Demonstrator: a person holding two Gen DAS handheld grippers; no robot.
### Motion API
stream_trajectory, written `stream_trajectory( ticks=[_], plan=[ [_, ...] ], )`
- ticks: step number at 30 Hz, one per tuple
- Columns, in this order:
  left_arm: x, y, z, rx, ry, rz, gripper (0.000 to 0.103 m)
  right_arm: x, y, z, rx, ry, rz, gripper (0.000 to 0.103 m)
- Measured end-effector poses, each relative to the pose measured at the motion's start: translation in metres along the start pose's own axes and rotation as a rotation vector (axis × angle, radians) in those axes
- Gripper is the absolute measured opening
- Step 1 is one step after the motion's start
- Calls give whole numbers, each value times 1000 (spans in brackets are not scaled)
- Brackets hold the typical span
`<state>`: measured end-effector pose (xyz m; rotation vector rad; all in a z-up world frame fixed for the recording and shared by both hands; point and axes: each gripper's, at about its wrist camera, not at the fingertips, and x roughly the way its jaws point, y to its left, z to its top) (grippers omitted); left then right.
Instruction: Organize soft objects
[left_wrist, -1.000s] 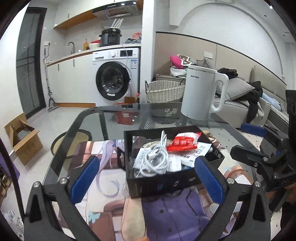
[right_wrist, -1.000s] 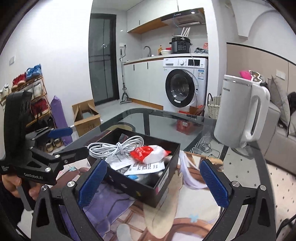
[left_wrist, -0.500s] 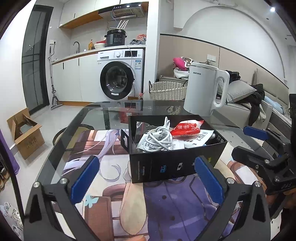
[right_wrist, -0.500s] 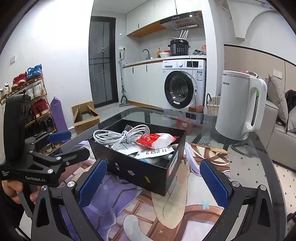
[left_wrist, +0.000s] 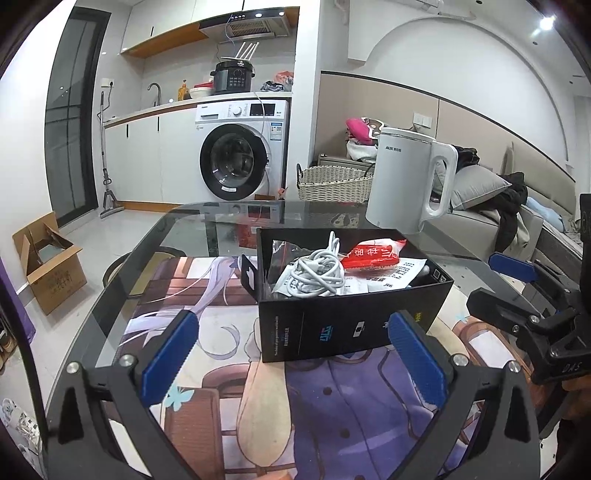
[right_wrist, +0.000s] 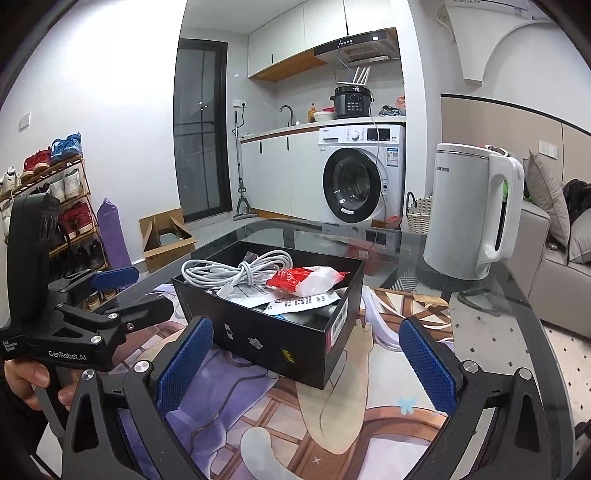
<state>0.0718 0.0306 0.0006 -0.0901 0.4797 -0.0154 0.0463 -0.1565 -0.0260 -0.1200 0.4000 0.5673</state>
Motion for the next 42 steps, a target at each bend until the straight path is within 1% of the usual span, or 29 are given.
stream_trajectory(
  ticks=[4,9,42],
  plan=[
    [-1,2,0,-12,-2,0,103,-2,-1,0,-1,-11,3,102],
    [-3,1,-1,-4,-10,5,103,3,-3,1,2,7,4,102],
    [-2,2,-2,-12,-12,13,103,1,-4,0,10,-3,8,102]
  ],
)
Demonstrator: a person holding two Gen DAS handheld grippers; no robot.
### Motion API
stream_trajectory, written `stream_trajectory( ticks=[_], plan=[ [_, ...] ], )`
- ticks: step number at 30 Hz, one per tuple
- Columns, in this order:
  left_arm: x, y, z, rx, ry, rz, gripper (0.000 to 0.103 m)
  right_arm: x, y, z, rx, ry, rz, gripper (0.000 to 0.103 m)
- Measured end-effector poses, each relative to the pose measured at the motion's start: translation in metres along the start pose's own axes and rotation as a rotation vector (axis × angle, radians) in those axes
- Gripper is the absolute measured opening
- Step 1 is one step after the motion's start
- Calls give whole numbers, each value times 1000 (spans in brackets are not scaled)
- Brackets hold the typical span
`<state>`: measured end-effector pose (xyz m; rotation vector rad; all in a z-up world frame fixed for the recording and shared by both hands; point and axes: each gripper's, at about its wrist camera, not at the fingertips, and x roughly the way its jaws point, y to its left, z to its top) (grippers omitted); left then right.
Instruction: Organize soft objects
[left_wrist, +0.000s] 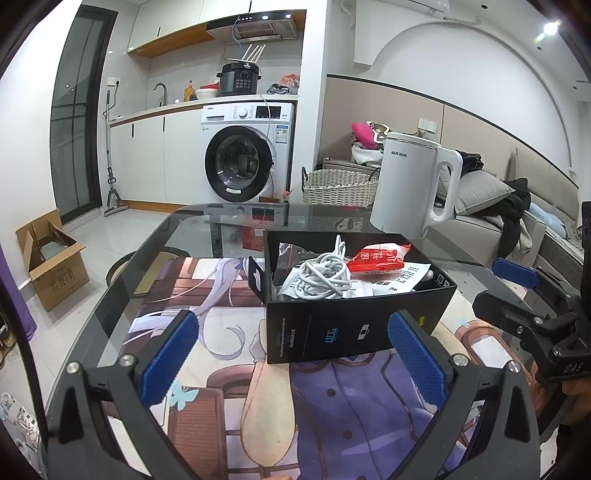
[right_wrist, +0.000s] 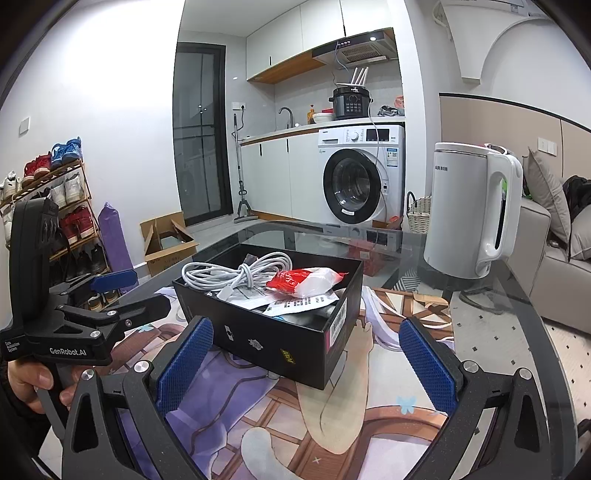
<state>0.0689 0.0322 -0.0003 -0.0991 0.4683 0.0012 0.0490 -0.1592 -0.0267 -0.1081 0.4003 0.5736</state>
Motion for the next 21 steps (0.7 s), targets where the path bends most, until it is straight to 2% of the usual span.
stream_trajectory(
  ticks=[21],
  plan=[
    [0,0,-1,-1,-2,3,103,-1,0,-1,4,-9,3,102]
  ],
)
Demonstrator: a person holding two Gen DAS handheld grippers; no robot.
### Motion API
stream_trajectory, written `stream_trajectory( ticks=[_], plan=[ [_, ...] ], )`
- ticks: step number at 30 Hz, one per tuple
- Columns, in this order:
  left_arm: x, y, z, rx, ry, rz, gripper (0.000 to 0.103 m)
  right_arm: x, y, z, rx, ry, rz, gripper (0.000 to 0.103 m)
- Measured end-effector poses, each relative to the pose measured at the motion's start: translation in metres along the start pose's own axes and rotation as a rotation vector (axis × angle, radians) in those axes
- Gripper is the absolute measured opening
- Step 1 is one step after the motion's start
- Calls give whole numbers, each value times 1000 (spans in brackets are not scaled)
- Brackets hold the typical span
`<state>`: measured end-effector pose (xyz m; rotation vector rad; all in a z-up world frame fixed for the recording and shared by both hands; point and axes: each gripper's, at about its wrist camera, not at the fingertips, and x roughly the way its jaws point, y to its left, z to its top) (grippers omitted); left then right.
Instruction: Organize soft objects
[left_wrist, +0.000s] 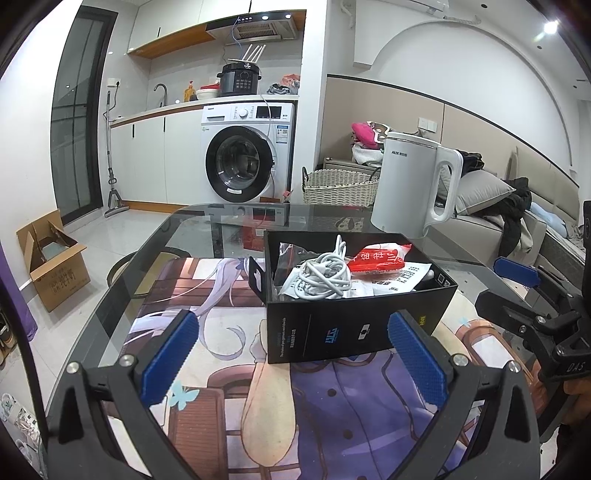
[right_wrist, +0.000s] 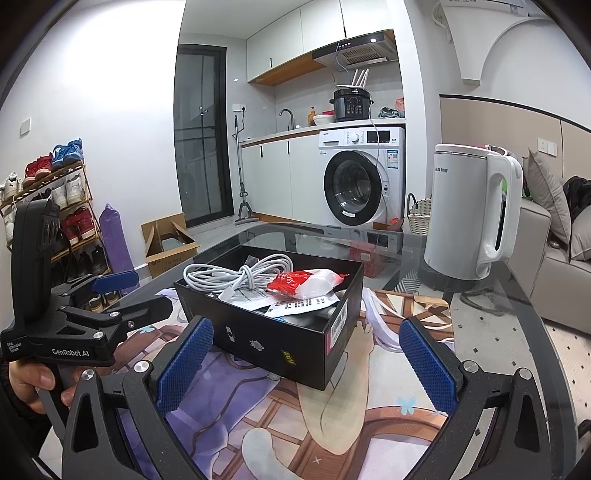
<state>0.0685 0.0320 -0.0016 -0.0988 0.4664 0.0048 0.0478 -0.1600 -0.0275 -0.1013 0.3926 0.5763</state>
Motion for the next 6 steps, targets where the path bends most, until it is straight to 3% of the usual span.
stream_trajectory(
  ticks=[6],
  plan=[
    [0,-1,0,-1,-3,0,103,1,0,0,1,1,1,102]
  ],
)
